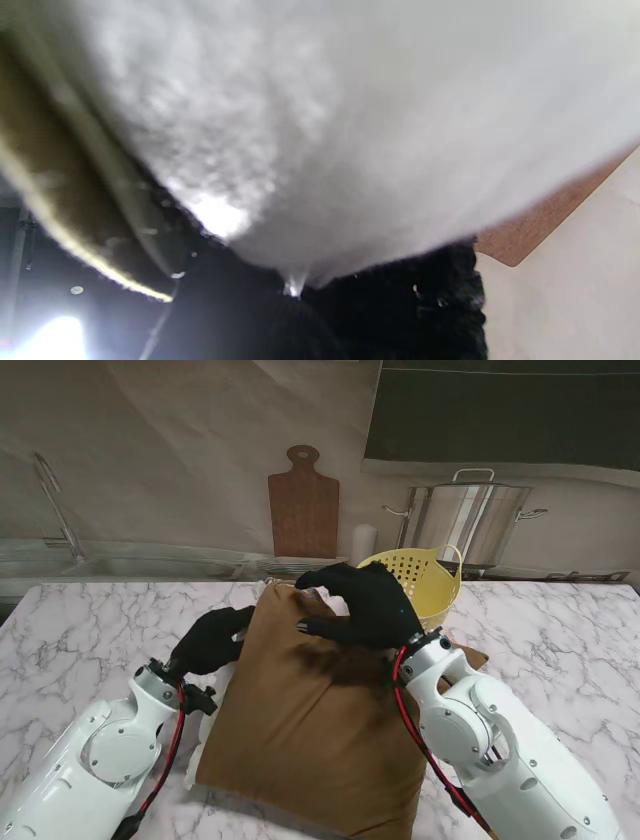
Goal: Remove the pillowcase from the pillow and put it in the laundry basket
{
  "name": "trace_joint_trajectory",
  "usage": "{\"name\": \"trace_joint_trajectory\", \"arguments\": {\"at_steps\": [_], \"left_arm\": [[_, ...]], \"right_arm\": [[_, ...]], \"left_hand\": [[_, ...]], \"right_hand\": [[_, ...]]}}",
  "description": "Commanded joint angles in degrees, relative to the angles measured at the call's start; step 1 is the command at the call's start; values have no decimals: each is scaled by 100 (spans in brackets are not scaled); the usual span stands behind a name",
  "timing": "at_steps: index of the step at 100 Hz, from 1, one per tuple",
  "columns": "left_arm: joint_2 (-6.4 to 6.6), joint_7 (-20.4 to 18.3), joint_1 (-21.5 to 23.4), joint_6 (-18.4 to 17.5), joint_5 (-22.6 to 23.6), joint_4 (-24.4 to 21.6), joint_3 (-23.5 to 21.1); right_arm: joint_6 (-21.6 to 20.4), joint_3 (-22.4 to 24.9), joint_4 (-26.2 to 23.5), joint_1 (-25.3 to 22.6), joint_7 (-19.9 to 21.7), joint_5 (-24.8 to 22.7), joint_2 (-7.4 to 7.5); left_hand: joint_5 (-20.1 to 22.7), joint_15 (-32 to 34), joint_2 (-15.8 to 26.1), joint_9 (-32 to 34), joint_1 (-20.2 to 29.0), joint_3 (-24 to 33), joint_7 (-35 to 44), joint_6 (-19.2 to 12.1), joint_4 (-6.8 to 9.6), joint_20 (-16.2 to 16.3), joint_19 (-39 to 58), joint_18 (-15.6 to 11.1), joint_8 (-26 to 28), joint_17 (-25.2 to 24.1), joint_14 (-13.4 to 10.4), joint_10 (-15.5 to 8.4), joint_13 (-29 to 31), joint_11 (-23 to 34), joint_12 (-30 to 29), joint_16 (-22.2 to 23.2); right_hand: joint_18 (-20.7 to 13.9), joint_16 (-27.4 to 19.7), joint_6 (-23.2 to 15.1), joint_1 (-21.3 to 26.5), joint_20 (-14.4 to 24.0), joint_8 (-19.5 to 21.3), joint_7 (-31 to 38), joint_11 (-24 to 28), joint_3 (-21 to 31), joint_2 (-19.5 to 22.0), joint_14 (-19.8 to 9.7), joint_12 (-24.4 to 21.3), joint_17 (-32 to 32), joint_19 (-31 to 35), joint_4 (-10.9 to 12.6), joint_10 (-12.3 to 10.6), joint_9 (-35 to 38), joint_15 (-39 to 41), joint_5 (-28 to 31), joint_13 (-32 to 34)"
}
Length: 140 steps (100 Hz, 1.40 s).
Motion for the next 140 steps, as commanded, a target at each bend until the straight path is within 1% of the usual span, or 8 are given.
{"name": "trace_joint_trajectory", "arguments": {"at_steps": [1, 14, 28, 61, 76, 96, 121, 140], "left_arm": [[-7, -18, 45, -70, 23, -72, 1], [-18, 78, 94, -151, 100, -94, -60], [-25, 162, 152, -206, 192, -115, -172], [-30, 218, 200, -185, 245, -137, -327], [-28, 206, 222, -289, 250, -208, -299], [-1, 81, 229, -416, 247, -310, -246], [12, 27, 273, -531, 243, -333, -254], [16, -1, 273, -541, 228, -330, -252]], "right_arm": [[2, -44, -8, 131, 183, -51, -54], [-14, -231, 218, 307, 223, -140, -40], [-54, -193, 270, 277, 326, -172, -11], [-69, 425, -27, -290, 404, -695, 84], [112, 447, 22, -352, -63, -604, 2], [91, 303, -57, -108, -10, -472, -22], [392, -107, -37, 460, 671, -178, 3], [497, -344, 120, 766, 1045, 250, 3]], "left_hand": [[-32, 109, 274, 67, 679, 334, 469, -1073, 200, 93, 673, -362, 230, -78, -348, -583, 82, 196, 120, 118], [-46, 105, 282, 57, 684, 338, 478, -1075, 203, 101, 643, -382, 227, -88, -349, -577, 76, 197, 125, 124], [-59, 114, 280, 54, 690, 340, 487, -1073, 207, 117, 616, -390, 223, -68, -355, -580, 80, 206, 133, 135], [-67, 127, 288, 37, 692, 340, 499, -1071, 211, 164, 572, -412, 220, -64, -359, -569, 59, 209, 135, 147], [-90, 109, 310, 13, 694, 342, 508, -1103, 211, 173, 543, -423, 237, -80, -361, -597, 38, 201, 141, 138], [-103, 124, 317, 3, 701, 339, 518, -1114, 208, 192, 496, -424, 253, -100, -174, -601, -44, 200, 157, 158], [-103, 117, 329, -4, 705, 332, 521, -1132, 202, 207, 450, -410, 257, -119, -201, -614, -60, 185, 160, 142], [-109, 116, 333, -7, 707, 326, 515, -1128, 198, 225, 427, -396, 257, -122, -206, -604, -55, 180, 169, 132]], "right_hand": [[118, 248, -262, 530, 42, 236, 286, 481, -181, -113, -213, 361, 67, 2, 151, -342, 645, 433, 366, 472], [218, 1137, -797, 1585, -124, -820, 2548, 1597, 1195, -1228, -737, 1620, 457, 130, -160, -1005, 2611, 2009, 925, 1931], [240, 1491, -1357, 1452, -144, -320, 3116, 1970, 2673, -1546, -683, 2045, 550, 185, -381, -679, 2921, 2860, 1639, 2091], [230, 1560, -1336, 1493, -73, 102, 3176, 2119, 3026, -1527, -578, 2263, 698, 256, -371, -428, 2912, 3283, 1705, 2080], [30, 1106, -889, 657, -15, -723, 2516, 1344, 1703, -900, -423, 1817, 599, 372, -374, -551, 2188, 2238, 907, 1499], [-12, 450, 105, -767, 90, -204, -688, 136, 546, -93, -161, 734, -176, 59, 79, -78, -437, 645, -995, -375], [172, 188, -482, -264, 126, -227, -1271, -162, 142, 54, 12, 179, -598, -334, 81, 370, -1635, 255, -1781, -993], [346, -166, -1461, 1070, 18, 268, 80, -464, -1213, 524, 204, -324, -884, -669, 104, 541, -2095, -222, -149, -1550]]}}
